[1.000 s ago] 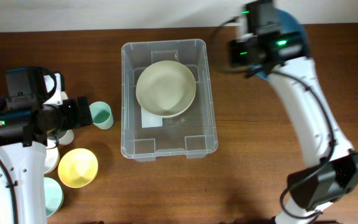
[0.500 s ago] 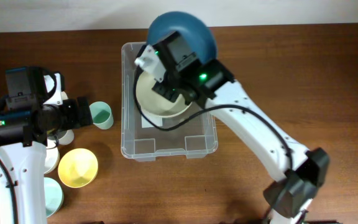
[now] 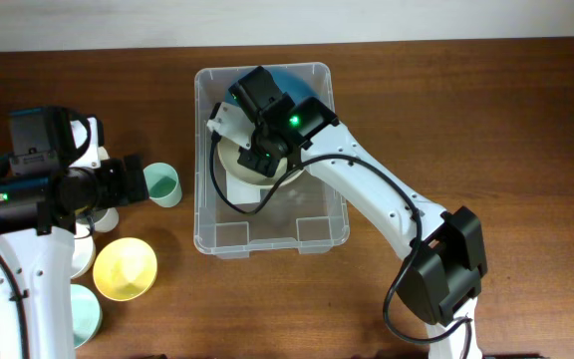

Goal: Pack container
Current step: 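Lift the blue bowl and lower it onto the stacked cream bowls, then open the right gripper and withdraw it to the right side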

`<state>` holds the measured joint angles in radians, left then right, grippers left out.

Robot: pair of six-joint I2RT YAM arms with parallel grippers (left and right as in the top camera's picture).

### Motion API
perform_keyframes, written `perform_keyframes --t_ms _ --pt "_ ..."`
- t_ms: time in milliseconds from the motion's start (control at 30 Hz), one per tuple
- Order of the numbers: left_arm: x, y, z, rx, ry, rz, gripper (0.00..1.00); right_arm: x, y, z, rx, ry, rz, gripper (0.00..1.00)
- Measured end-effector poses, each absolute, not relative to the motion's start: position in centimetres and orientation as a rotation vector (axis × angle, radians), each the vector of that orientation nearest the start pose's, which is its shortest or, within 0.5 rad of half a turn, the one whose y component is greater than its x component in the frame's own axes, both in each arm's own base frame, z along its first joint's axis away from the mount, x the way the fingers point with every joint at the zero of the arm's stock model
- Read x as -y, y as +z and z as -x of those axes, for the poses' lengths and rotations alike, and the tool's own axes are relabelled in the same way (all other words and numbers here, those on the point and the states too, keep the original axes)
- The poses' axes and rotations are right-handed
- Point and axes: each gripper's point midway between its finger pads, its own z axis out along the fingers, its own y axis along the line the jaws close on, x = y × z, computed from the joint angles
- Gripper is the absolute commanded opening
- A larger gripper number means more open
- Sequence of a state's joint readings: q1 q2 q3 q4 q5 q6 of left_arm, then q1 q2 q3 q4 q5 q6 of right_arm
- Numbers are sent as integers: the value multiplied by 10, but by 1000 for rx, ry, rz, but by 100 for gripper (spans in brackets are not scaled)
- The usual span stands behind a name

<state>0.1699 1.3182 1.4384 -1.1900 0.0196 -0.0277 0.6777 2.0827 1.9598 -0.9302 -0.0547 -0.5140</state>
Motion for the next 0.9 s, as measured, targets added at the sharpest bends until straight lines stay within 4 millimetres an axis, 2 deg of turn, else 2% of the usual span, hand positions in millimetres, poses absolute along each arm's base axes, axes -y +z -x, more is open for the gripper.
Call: perform_keyframes --t_ms 67,467,533,600,633,667,733,900 --pt "-49 242 -304 -2628 22 254 100 -334 160 -400 -2154 126 1502 30" --pt "-49 242 -304 -2628 22 254 100 -334 160 -401 -2160 127 1491 26" --pt "-49 242 -304 -2628 22 254 100 -333 162 -406 -2183 121 1433 26" --pt "-49 242 -304 -2628 22 254 100 -327 167 -417 -2228 84 1303 25" --pt "-49 242 -304 -2628 22 254 100 -322 171 -423 -2249 63 1233 25" --pt "-49 242 -304 -2628 22 254 100 -314 177 -428 -2273 48 1150 21" --pt "-49 242 -304 -2628 22 254 100 -298 193 -437 -2304 39 1003 5" --pt "-49 242 -304 -2628 22 254 100 -237 257 -454 -2324 86 573 4"
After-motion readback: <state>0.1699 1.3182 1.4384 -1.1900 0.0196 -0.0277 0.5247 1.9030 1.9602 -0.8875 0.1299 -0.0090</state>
